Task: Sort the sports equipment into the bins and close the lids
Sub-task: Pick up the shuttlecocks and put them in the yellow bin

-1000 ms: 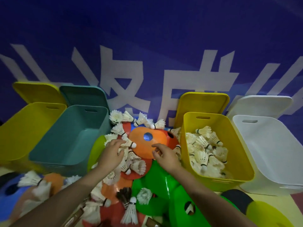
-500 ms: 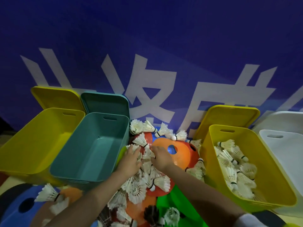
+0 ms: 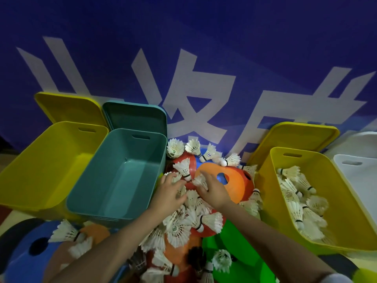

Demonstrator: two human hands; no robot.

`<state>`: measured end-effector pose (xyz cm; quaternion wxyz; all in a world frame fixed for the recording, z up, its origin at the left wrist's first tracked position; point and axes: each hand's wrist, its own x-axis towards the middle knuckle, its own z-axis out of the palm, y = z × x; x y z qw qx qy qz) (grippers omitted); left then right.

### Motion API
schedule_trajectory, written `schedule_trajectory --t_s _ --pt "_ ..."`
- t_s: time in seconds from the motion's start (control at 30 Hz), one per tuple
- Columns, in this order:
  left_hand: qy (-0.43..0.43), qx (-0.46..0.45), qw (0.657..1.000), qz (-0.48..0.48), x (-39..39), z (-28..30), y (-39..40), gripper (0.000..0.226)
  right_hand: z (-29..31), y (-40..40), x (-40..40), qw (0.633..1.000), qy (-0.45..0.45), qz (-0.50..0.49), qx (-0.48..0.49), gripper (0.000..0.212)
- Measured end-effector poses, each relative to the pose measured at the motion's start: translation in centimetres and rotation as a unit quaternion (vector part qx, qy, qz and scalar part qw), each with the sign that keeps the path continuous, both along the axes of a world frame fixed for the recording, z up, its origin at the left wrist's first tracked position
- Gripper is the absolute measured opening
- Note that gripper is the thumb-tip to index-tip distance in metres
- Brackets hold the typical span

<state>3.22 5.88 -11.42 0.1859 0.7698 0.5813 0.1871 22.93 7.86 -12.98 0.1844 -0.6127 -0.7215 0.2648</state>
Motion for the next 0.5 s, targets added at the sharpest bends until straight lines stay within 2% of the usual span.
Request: schedule_trajectory --t_s 0.13,0.23,0.5 --pt "-0.024 0.007 0.999 0.024 -0.1 0.6 -0.3 0.039 1.9 -2.5 2.2 0.998 0.060 -0.036 0.002 0.065" --pt "-0.036 0.024 0.999 0.017 0.8 1.7 -0.3 0.040 3.1 -3.9 4.3 0.995 0.074 -0.064 0.031 0.060" --pt "-0.195 0.010 0.981 -0.009 8.7 5.5 -0.7 0.032 5.6 -7.4 11.0 0.975 0.146 -0.127 0.110 0.044"
